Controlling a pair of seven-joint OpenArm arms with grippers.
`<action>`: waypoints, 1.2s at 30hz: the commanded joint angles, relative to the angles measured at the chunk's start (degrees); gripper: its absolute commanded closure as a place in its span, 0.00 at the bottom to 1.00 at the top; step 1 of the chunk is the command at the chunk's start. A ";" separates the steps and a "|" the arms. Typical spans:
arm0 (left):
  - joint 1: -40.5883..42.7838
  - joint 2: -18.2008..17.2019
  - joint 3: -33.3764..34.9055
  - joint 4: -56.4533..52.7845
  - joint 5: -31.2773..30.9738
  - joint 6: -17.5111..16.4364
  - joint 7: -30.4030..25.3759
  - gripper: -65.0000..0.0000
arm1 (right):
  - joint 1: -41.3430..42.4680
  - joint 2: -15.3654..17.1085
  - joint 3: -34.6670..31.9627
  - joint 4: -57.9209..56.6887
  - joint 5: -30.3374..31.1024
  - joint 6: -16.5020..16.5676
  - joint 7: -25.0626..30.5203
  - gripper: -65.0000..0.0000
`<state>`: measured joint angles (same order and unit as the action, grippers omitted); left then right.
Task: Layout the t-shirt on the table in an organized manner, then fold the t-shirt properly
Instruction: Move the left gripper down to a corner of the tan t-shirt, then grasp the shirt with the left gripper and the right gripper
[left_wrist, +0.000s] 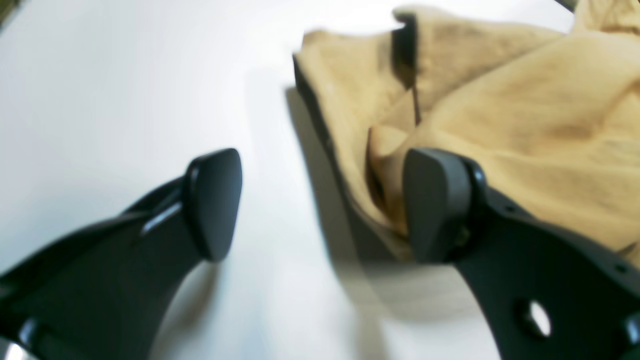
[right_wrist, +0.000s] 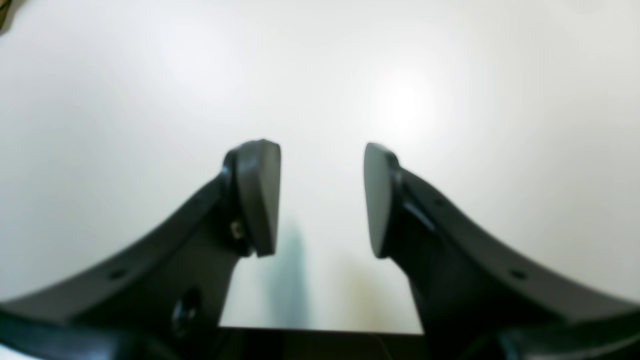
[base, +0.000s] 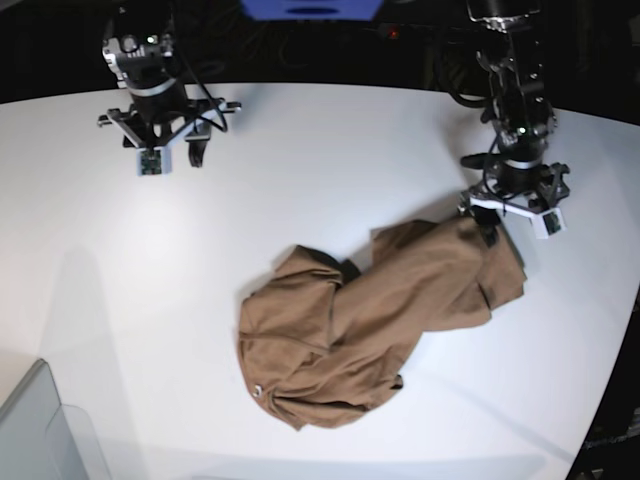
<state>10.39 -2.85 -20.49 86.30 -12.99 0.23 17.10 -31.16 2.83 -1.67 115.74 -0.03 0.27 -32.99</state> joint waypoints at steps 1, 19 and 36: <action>-1.29 -1.76 -0.12 -0.10 -1.47 0.34 -1.41 0.25 | -0.01 0.11 0.05 0.87 -0.01 0.12 1.39 0.57; -9.12 -5.37 0.32 -8.02 -12.02 -0.01 -0.09 0.26 | -0.27 0.11 0.05 0.17 -0.01 0.12 1.39 0.57; -7.54 -5.37 -3.64 0.34 -12.46 -0.01 9.40 1.00 | 0.26 1.17 0.40 0.08 -0.10 0.12 -1.42 0.57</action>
<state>3.84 -7.33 -23.62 85.93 -25.80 -0.16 28.36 -31.00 3.86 -1.39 114.93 -0.03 0.32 -35.77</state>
